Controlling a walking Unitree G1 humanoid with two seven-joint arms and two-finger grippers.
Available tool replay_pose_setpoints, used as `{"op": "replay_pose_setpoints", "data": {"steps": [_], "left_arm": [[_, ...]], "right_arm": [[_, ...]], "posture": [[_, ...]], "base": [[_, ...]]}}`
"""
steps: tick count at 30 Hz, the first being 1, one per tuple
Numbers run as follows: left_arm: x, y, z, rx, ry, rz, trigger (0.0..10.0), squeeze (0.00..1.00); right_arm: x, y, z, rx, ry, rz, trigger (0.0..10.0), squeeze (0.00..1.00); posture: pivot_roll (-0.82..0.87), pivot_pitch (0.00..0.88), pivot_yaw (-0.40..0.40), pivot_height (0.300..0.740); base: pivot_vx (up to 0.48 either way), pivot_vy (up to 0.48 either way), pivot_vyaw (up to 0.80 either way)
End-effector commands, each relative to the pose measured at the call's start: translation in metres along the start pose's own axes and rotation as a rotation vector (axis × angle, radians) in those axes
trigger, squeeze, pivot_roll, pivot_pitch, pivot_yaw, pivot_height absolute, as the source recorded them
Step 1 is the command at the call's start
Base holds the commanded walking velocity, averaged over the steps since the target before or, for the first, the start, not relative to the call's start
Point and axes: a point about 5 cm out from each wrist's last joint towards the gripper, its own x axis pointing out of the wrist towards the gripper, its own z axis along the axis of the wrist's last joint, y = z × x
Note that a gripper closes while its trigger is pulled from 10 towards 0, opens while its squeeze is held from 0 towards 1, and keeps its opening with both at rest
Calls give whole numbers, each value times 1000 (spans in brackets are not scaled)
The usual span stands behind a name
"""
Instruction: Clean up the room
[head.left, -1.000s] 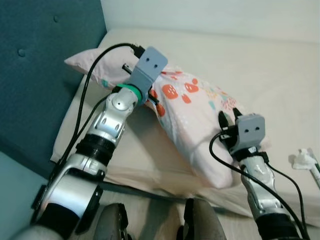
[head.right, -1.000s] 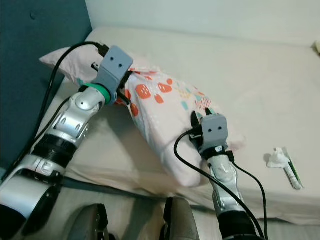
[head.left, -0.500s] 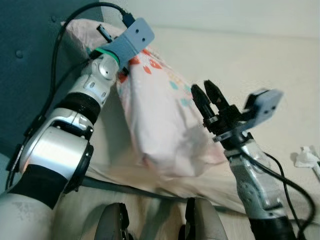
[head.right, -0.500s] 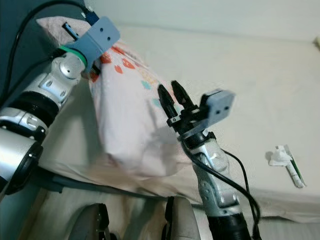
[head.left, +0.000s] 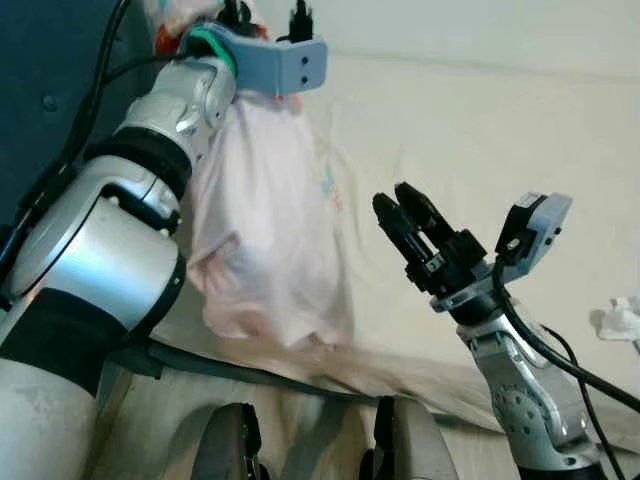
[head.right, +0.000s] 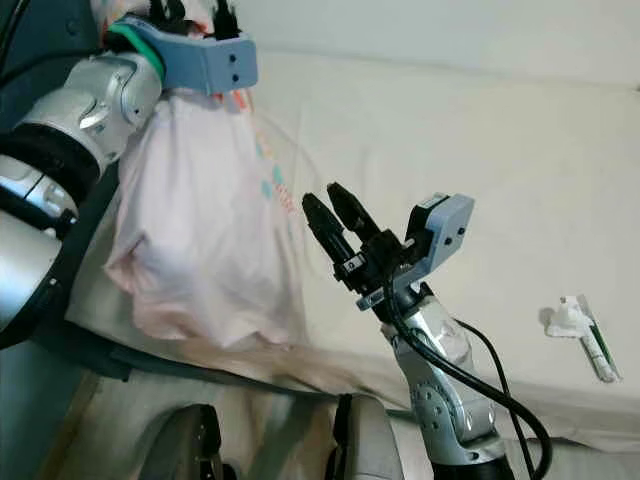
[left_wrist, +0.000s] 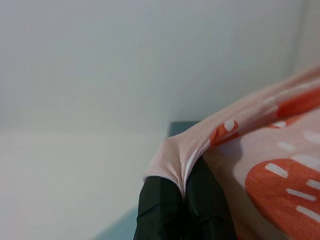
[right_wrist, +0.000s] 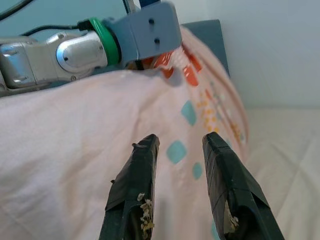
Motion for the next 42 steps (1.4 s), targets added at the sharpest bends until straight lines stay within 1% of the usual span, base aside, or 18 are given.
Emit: {"op": "replay_pose_setpoints", "data": {"steps": [1,6,7,14,15,21,23,26,28,30,31,32,33,35,37,38,40,42], "left_arm": [[6,17,14,88,-67,81,10000,0],[2,-4,31,137,-128,33,10000,0],[2,-5,32,118,-127,37,10000,1000],[3,3,25,67,-64,97,10000,1000],[3,7,18,39,-20,116,10000,0],[0,17,-17,-213,153,188,10000,0],[0,17,-17,-213,153,188,10000,0],[-11,19,-49,-500,290,341,10000,0],[-14,16,-54,-555,316,356,10000,0],[-18,3,-57,-647,348,325,10000,0],[-25,-24,-54,-797,386,218,10000,0],[-25,-24,-54,-797,386,218,10000,0],[-38,-68,-43,-1052,465,27,10000,0],[-38,-68,-43,-1052,465,27,10000,0],[-76,-138,-3,-1468,486,-303,10000,0],[-76,-138,-3,-1468,486,-303,10000,0],[-104,-160,12,-1591,481,-413,10000,0],[-143,-205,-15,-1638,760,-555,10000,0]], "right_arm": [[-2,2,1,13,6,0,10000,0],[-4,-2,0,1,21,-35,10000,0],[-5,-3,0,0,22,-43,10000,0],[-7,-5,-1,-1,28,-56,10000,0],[-6,-6,-1,0,28,-59,10000,0],[-3,-7,-3,3,31,-69,10000,0],[-3,-7,-3,3,31,-69,10000,0],[-3,-8,-4,3,32,-76,10000,0],[-3,-8,-4,3,33,-76,10000,0],[-3,-8,-5,3,35,-77,10000,0],[-3,-9,-5,4,38,-76,10000,0],[-3,-9,-5,4,38,-76,10000,0],[-3,-9,-6,7,43,-72,10000,0],[-3,-9,-6,7,43,-72,10000,0],[-5,-11,-10,6,64,-81,10000,0],[-5,-11,-10,6,64,-81,10000,0],[-7,-12,-14,-1,81,-91,10000,0],[-11,-11,-26,-3,121,-108,10000,0]], "posture": [[-28,114,104,610],[-42,120,106,610],[-46,124,105,610],[-46,124,105,610],[-34,126,101,610],[-27,122,98,610],[-27,122,98,610],[-15,117,93,610],[-15,117,93,610],[-14,121,93,610],[-4,124,86,610],[-4,124,86,610],[1,122,82,610],[1,122,82,610],[19,122,81,610],[19,122,81,610],[21,123,87,610],[23,121,95,610]], "base": [[0,0,0],[0,0,0],[0,0,0],[0,0,0],[0,0,0],[0,0,0],[0,0,0],[0,0,0],[0,0,0],[0,0,0],[0,0,0],[0,0,0],[0,0,0],[0,0,0],[0,0,0],[0,0,0],[0,0,0],[0,0,0]]}}
